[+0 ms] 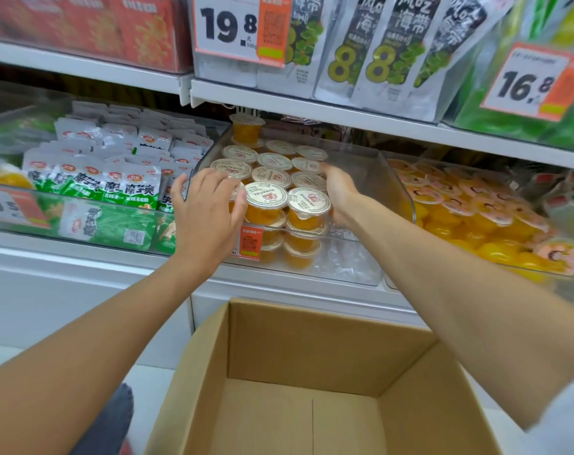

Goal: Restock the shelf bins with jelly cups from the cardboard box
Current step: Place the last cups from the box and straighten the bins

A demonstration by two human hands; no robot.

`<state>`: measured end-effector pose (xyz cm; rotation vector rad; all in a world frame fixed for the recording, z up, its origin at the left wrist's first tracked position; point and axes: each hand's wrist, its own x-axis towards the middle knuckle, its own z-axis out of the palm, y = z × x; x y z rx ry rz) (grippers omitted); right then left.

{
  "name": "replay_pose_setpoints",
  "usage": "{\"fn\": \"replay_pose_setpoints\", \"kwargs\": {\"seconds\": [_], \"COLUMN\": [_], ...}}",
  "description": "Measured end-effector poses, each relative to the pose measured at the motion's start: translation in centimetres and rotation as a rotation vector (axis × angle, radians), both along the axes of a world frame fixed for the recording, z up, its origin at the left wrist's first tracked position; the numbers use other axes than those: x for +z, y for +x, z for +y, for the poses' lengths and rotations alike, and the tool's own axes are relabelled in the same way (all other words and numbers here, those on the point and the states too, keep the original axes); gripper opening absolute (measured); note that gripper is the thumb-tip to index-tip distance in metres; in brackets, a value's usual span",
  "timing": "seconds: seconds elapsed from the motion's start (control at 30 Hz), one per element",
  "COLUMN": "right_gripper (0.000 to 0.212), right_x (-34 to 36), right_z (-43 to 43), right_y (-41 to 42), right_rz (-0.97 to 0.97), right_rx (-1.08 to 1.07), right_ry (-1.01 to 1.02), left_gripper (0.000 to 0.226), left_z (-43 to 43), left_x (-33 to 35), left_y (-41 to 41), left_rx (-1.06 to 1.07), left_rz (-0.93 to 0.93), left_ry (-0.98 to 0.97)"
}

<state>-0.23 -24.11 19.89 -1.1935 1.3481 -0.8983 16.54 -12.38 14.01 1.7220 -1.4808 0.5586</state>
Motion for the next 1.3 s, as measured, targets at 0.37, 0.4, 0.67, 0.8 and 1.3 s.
{"fn": "replay_pose_setpoints", "kwargs": {"seconds": [0.37, 0.4, 0.67, 0.8, 1.3], "right_gripper": [0.013, 0.012, 0.017, 0.019, 0.058], "right_x": [-1.4, -2.5, -19.4, -28.6, -40.6], "right_z": [9.5, 10.6, 16.6, 19.6, 24.6], "right_y": [-6.4, -7.3, -18.6, -24.5, -26.5], "right_rz": [0.328, 0.332, 0.689, 0.857, 1.427], "right_rx": [-0.063, -0.024, 0.476, 0.624, 1.262], "right_ry": [-0.668, -0.67, -0.111, 0.237, 0.066], "left_gripper": [0.006, 0.005, 0.005, 0.01, 0.055], "left_z": [5.7, 6.2, 9.6, 11.9, 18.2], "left_x": [1.0, 0.2, -14.8, -23.1, -37.8], "left_y": [-9.1, -10.3, -14.8, -17.1, -26.8], "left_rx": [-0.215, -0.235, -0.23, -0.214, -0.115], "left_rz": [0.147, 0.195, 0.249, 0.252, 0.927], "left_ry": [0.307, 0.417, 1.262, 1.558, 1.785]}}
